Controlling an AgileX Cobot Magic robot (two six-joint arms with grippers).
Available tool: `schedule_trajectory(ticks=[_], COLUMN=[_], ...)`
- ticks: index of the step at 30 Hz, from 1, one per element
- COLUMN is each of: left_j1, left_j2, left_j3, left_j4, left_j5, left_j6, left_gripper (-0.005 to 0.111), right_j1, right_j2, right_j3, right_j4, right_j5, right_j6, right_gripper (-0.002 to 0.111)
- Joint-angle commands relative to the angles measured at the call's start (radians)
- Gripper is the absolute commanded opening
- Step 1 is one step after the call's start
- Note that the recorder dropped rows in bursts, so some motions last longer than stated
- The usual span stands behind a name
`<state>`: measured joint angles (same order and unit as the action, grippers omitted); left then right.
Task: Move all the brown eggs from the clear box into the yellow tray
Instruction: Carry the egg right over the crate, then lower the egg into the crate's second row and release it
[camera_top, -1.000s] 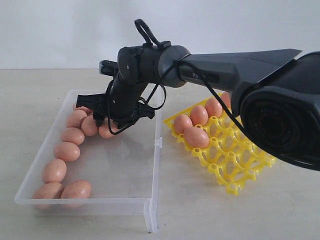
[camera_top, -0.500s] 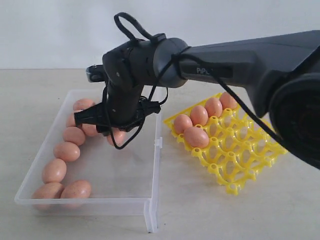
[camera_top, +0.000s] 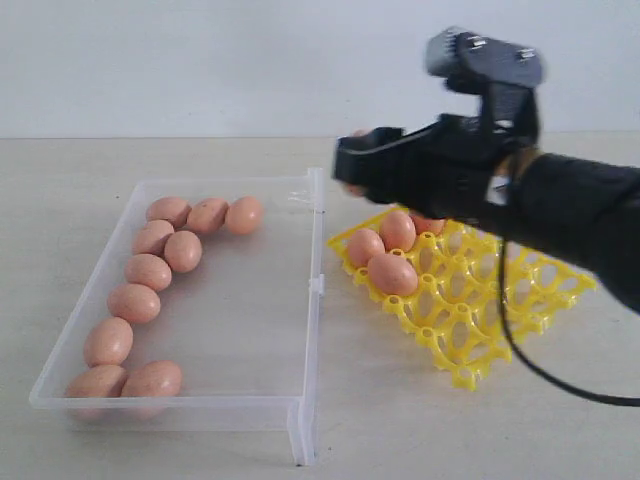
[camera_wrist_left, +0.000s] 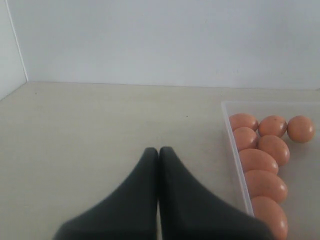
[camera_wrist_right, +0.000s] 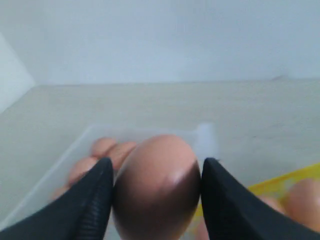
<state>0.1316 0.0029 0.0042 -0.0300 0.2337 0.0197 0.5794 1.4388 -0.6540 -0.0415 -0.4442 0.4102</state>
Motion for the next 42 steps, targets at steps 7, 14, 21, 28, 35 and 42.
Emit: schedule_trajectory(ticks=[7,14,21,28,35,42], left_j1=[-0.003,-0.003,-0.003,-0.003,-0.003,-0.003], left_j2=[-0.003,-0.003,-0.003,-0.003,-0.003,-0.003], left_j3=[-0.004,-0.004,-0.004,-0.004,-0.004,-0.004], left_j4=[-0.005,-0.005,-0.005,-0.005,-0.005,-0.005], left_j5=[-0.001,-0.001,-0.001,-0.001,-0.001,-0.001], left_j6=[0.001,0.001,0.001,0.001,0.001,0.001], left_gripper=[-0.004,-0.004,-0.004,-0.004,-0.004,-0.004], right_j1=[-0.569,-0.655,-0.650,-0.648,-0.597,-0.588], right_j2=[0.044,0.282,0.359,0.391,0.469,0.507], right_j3=[0.007,-0.170,-0.177,-0.177,-0.177,-0.177], right_j4=[-0.878,-1.511,-1.512,-1.385,-1.296,-1.219], right_j5=[-0.125,-0.628,-0.557,-0.520,-0.495,-0.456], right_j6=[0.429,0.923,0.892,0.720,0.546,0.465], right_gripper=[0.000,0.000,0.000,0.000,0.000,0.000])
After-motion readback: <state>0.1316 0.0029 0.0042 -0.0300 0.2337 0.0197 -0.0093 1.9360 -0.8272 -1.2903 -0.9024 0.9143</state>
